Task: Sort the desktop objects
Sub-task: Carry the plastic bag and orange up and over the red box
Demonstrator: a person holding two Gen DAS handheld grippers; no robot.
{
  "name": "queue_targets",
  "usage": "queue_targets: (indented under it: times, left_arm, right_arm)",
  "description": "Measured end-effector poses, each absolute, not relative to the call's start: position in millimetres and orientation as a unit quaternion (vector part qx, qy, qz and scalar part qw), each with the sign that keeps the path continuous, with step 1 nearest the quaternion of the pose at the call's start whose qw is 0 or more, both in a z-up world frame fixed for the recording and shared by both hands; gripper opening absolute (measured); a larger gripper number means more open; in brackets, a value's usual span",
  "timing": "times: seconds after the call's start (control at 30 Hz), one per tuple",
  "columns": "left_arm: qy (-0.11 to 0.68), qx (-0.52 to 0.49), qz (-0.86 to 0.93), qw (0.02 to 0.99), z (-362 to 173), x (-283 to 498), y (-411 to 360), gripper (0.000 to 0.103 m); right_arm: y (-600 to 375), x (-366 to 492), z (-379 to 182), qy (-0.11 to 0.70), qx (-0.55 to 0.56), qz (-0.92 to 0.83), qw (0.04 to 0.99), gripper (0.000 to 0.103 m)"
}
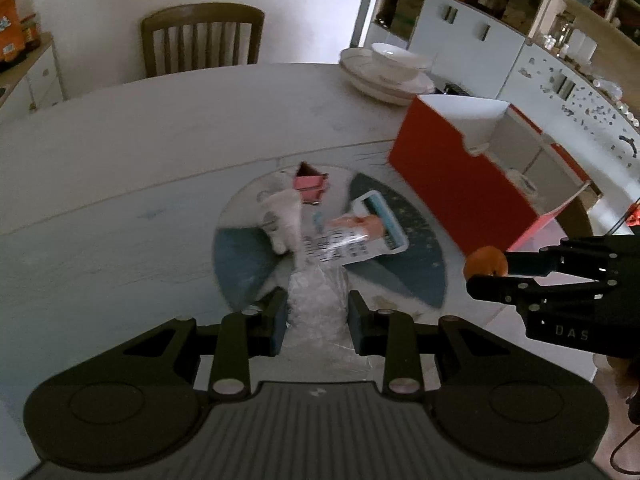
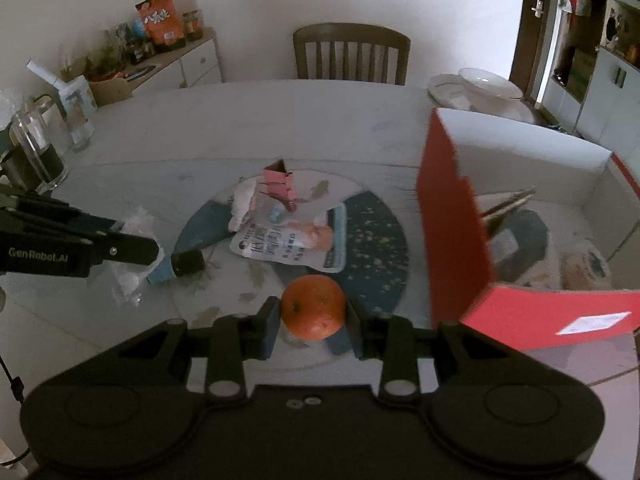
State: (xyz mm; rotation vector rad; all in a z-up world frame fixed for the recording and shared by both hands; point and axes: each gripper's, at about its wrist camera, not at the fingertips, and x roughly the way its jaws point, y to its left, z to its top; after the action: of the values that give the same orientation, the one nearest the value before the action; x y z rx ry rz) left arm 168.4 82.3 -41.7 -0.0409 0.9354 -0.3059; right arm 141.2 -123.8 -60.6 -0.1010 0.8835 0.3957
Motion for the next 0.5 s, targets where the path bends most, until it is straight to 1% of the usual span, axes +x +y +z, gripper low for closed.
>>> queue_targets:
  times: [0.5]
  left_arm:
    - [0.436, -0.017, -0.17, 0.884, -22, 166, 8, 0.03]
  right_arm:
    - [-197, 133, -34, 0.409, -0.009, 0.169, 0.897, 0.034]
